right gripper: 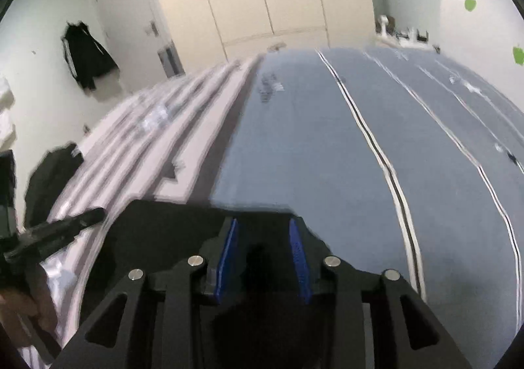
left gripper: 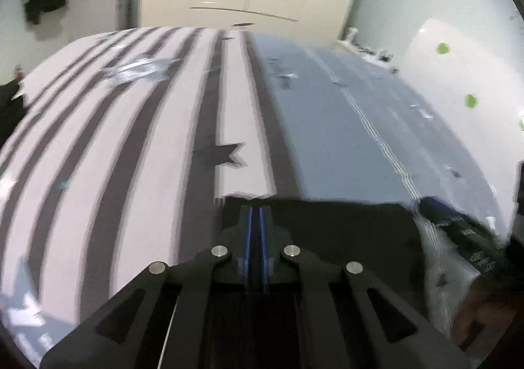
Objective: Fold clothes
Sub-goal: 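Grasp the compact trouser bundle from both sides with both grippers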
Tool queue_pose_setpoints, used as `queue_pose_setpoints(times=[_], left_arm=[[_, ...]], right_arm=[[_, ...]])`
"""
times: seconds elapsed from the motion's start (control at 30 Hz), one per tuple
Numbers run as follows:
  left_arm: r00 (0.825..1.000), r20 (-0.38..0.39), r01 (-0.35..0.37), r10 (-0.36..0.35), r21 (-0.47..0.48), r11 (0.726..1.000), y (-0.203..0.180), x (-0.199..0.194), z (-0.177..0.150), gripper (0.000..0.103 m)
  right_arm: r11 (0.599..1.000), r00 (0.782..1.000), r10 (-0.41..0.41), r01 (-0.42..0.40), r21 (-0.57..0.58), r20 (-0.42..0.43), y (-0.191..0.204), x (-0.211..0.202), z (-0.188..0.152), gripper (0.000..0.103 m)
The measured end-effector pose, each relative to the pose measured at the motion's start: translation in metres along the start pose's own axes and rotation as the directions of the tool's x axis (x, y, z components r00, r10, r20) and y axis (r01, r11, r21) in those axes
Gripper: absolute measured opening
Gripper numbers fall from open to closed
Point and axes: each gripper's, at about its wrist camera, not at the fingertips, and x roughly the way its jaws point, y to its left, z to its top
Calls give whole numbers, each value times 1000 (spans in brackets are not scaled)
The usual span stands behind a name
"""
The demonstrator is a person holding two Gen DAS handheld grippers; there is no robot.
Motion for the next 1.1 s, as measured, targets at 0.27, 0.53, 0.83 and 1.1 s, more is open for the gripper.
queue_pose_setpoints(times=[0.27, 0.53, 0.83, 1.1], left_arm=[[997, -74, -13, 17, 53, 999, 10, 53, -14, 3], [985, -143, -120, 101, -131, 984, 86, 12, -20, 32], [970, -226, 47, -94, -207, 977, 72, -25, -65, 95], [946, -261, 125, -192, -252, 960, 70, -2, -87, 101]], right_arm=[[999, 996, 42, -45, -27, -83, 4, 64, -13, 29], [992, 993, -67, 77, 95, -102, -60, 30, -8, 40], [978, 971, 124, -84, 193, -207, -54, -29, -46, 84], [952, 936, 206, -125, 278, -284, -44, 0, -85, 94]])
